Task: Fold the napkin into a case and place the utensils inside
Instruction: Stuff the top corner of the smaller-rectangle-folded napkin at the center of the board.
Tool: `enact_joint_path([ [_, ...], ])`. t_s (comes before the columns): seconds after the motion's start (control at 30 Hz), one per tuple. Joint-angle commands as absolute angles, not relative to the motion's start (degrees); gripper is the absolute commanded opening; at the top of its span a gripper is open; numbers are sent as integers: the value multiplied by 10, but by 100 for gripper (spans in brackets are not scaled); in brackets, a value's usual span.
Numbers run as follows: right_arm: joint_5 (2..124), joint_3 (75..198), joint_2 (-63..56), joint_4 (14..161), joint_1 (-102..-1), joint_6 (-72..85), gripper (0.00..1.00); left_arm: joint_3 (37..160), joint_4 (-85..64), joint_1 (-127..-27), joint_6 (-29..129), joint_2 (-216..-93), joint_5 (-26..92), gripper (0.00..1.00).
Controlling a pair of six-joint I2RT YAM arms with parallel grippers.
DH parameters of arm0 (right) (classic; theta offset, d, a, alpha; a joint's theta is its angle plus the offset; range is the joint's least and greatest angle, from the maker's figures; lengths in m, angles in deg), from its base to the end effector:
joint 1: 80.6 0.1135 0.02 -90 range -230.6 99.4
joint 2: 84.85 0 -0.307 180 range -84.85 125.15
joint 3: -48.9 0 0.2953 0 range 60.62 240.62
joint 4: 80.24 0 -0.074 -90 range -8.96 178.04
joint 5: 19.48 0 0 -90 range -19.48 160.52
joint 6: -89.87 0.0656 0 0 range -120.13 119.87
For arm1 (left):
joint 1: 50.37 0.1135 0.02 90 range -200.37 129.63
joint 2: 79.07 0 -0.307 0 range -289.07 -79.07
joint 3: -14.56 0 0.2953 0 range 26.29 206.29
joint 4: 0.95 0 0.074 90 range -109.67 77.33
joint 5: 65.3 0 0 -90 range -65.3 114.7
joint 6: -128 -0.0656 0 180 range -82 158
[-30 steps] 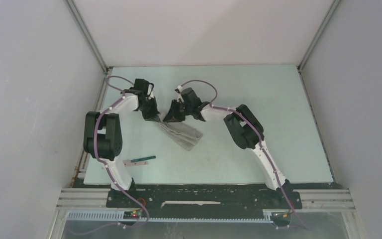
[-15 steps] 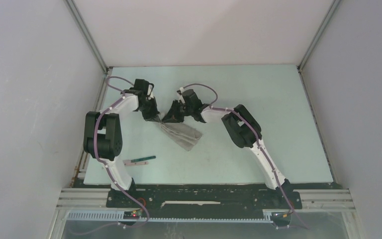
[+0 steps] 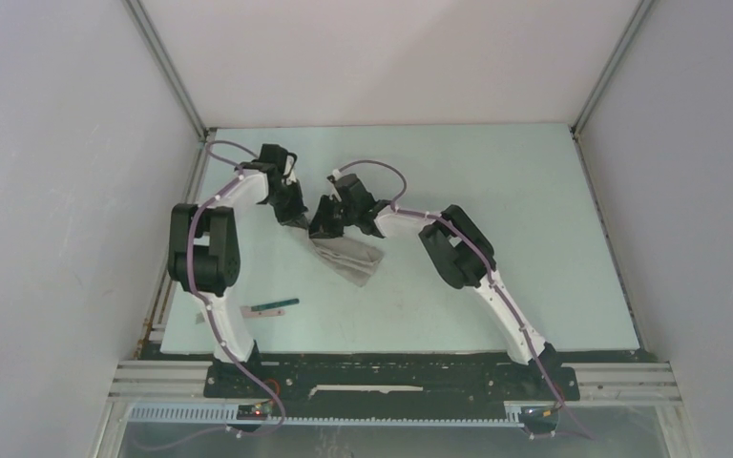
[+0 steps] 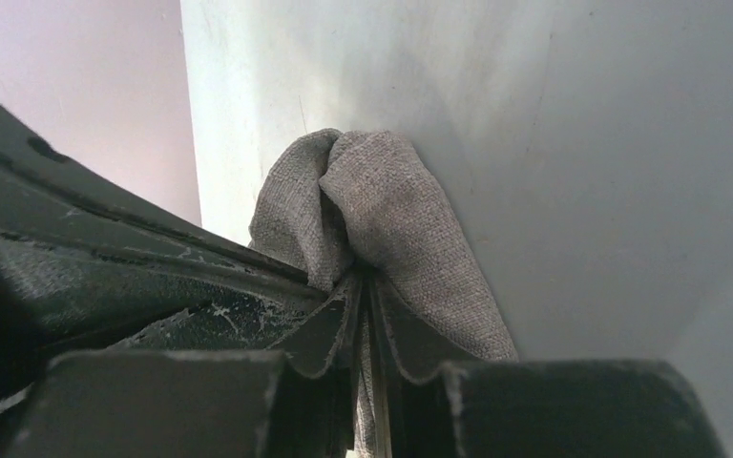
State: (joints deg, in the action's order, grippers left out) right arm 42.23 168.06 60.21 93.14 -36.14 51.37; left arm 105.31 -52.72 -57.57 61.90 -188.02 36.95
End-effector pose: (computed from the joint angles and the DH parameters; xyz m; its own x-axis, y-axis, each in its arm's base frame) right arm 0.4410 0.4763 0.0895 -0.9448 0.0384 -0.3255 -0.2612 0.5117 0.8185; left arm 0.4423 -0.0699 0.1819 -0.9310 -0.2814 -0.2324 -0.1997 0.9258 -0.3210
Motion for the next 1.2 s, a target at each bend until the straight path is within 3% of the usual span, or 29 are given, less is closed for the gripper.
enact_joint_path([
  [0.0, 422, 1655, 568, 904, -356, 493, 21, 1060, -530, -573, 631, -1904, 387, 2],
  [0.13, 421, 1651, 549, 901, -363, 482, 26, 1025, -521, -560, 633, -1871, 365, 30],
  [0.2, 420, 1652, 546, 899, -364, 481, 26, 1027, -523, -554, 632, -1859, 364, 37],
  [0.4, 420, 1640, 542, 908, -368, 485, 26, 1017, -522, -550, 633, -1805, 380, 48],
  [0.57, 419, 1639, 544, 910, -369, 485, 26, 968, -504, -545, 639, -1732, 373, 50],
  [0.63, 419, 1639, 543, 912, -369, 486, 26, 943, -491, -532, 652, -1716, 369, 46],
  [0.73, 423, 1639, 538, 909, -369, 483, 26, 909, -463, -508, 679, -1721, 382, 17],
  [0.83, 424, 1641, 537, 909, -368, 483, 26, 920, -451, -506, 694, -1765, 415, 1],
  [1.17, 422, 1656, 551, 899, -351, 478, 26, 959, -417, -514, 711, -1860, 432, 0],
])
